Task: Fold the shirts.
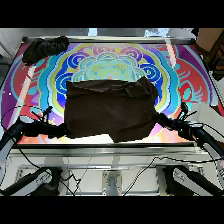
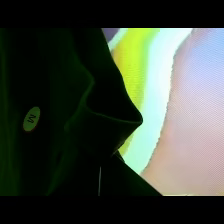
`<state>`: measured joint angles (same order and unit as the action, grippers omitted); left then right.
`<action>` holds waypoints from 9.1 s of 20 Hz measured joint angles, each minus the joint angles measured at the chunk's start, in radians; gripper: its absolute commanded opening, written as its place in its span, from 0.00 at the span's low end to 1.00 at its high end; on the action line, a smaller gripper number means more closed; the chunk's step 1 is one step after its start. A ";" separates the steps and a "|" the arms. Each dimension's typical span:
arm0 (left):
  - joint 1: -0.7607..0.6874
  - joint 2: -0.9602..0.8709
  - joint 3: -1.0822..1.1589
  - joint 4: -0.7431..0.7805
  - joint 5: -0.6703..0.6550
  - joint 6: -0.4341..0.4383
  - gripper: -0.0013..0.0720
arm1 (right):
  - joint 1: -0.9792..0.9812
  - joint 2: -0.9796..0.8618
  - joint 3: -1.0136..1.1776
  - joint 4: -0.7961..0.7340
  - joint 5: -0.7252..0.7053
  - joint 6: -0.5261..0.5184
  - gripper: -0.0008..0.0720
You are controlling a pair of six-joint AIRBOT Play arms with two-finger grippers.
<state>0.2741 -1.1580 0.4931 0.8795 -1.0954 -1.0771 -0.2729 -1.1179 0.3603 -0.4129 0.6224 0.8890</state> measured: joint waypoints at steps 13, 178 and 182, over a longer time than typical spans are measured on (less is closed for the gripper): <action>-0.012 -0.011 0.264 -0.086 0.049 0.085 0.03 | 0.000 0.000 0.000 0.010 -0.011 -0.026 0.04; -0.132 -0.142 1.497 -0.161 -0.545 0.096 0.04 | 0.105 0.253 0.940 -0.972 0.480 0.368 0.46; -0.142 -0.110 1.349 -0.019 -0.581 0.004 0.42 | 0.105 0.320 0.670 -0.989 0.536 0.426 0.48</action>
<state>0.1326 -1.2678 1.8420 0.8608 -1.6760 -1.0733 -0.1684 -0.7982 1.0306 -1.4021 1.1580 1.3151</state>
